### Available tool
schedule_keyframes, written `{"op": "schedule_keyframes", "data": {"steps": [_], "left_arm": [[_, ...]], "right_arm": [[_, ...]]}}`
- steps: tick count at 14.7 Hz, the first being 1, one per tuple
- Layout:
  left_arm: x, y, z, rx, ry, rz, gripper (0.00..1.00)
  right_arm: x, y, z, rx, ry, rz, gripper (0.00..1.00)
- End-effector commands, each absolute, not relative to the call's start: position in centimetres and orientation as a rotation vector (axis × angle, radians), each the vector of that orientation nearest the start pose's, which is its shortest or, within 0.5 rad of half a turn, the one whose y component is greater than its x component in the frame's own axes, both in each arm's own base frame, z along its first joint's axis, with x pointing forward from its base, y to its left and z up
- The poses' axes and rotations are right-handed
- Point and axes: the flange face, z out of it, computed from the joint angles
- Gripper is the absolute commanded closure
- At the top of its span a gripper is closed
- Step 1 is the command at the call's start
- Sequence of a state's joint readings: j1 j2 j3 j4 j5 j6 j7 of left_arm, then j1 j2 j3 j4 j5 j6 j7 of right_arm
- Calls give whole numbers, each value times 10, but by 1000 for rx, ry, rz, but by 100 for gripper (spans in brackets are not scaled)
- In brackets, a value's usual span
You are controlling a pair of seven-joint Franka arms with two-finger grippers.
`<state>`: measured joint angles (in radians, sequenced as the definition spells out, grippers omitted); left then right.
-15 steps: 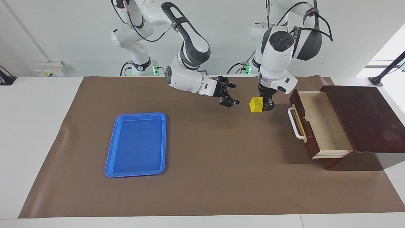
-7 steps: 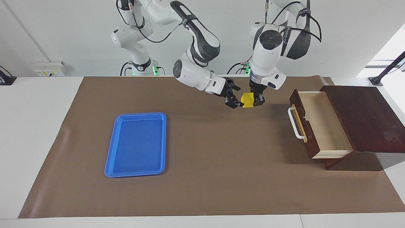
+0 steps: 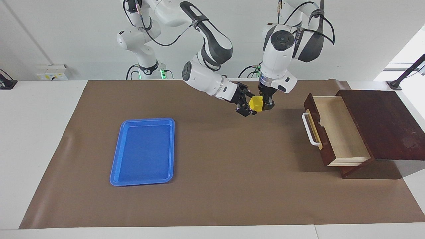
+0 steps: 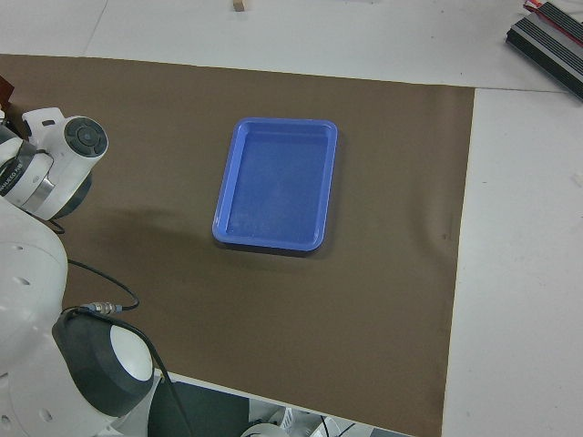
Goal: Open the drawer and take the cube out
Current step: 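Carry the cube to the right gripper while the right gripper closes on it, then open the left gripper and withdraw it while the right gripper holds the cube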
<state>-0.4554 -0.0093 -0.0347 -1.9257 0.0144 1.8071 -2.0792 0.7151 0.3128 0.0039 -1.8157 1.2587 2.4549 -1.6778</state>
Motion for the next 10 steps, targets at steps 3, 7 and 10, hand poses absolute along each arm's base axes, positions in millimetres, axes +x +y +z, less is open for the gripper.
{"op": "schedule_keyframes", "data": {"steps": [3,7,10], "left_arm": [[470,-256,484,2254,2312,-51,100],[470,-256,484,2253,2313,-56,100],[470,-256,484,2255,2311,-56,100]], "right_arm": [[501,444,402,-1728,-1576,-837,2],[494,451,402,-1711,-1601,-832,100],[497,450,407,-1708,-1598,-843,100]]}}
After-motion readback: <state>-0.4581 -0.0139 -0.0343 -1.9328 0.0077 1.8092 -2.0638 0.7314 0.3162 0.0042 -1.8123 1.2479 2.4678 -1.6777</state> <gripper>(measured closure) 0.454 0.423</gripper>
